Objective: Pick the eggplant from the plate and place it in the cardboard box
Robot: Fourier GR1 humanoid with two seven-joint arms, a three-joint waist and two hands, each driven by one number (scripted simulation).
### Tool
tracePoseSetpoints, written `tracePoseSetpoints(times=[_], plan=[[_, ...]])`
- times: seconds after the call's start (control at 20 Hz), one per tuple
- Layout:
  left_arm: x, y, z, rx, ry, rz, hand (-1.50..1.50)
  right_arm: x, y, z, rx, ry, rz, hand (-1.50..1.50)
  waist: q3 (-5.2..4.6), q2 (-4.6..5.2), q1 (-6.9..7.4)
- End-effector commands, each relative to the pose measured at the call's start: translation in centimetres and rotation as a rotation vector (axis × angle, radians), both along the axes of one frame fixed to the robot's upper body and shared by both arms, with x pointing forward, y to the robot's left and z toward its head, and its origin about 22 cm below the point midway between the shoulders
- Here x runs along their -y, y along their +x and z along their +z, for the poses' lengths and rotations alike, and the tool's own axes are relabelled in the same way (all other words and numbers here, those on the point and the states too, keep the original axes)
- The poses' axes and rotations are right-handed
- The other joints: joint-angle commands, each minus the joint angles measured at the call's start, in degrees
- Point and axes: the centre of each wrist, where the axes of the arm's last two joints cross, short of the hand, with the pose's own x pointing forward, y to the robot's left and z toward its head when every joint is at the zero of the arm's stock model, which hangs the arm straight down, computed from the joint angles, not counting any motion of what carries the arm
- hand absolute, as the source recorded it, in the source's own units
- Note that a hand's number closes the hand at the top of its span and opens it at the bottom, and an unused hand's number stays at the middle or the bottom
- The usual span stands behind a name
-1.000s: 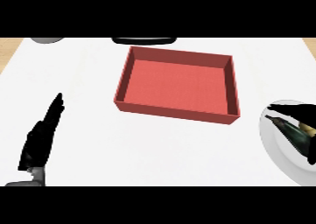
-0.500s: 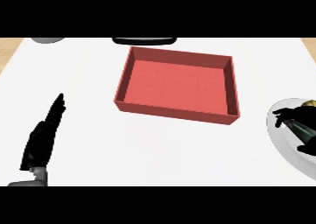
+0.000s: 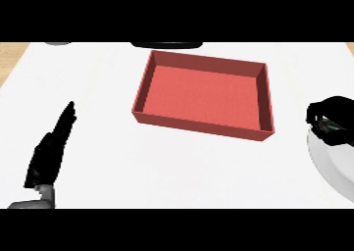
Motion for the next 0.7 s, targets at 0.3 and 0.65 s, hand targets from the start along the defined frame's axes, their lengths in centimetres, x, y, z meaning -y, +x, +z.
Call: tracePoseSetpoints(times=[0.3,0.65], plan=[[1.2,1.3,0.5,0.013,-0.007,-0.074,0.00,-1.1,6.4,6.6,0.272,0.157,0.200,1.50,0.26,1.53,3.81],[1.2,2.5,1.4,0.022,0.004,-0.056,0.00,0.8,7.5,9.7,0.401,0.303,0.229,1.50,0.22,1.20,2.42]])
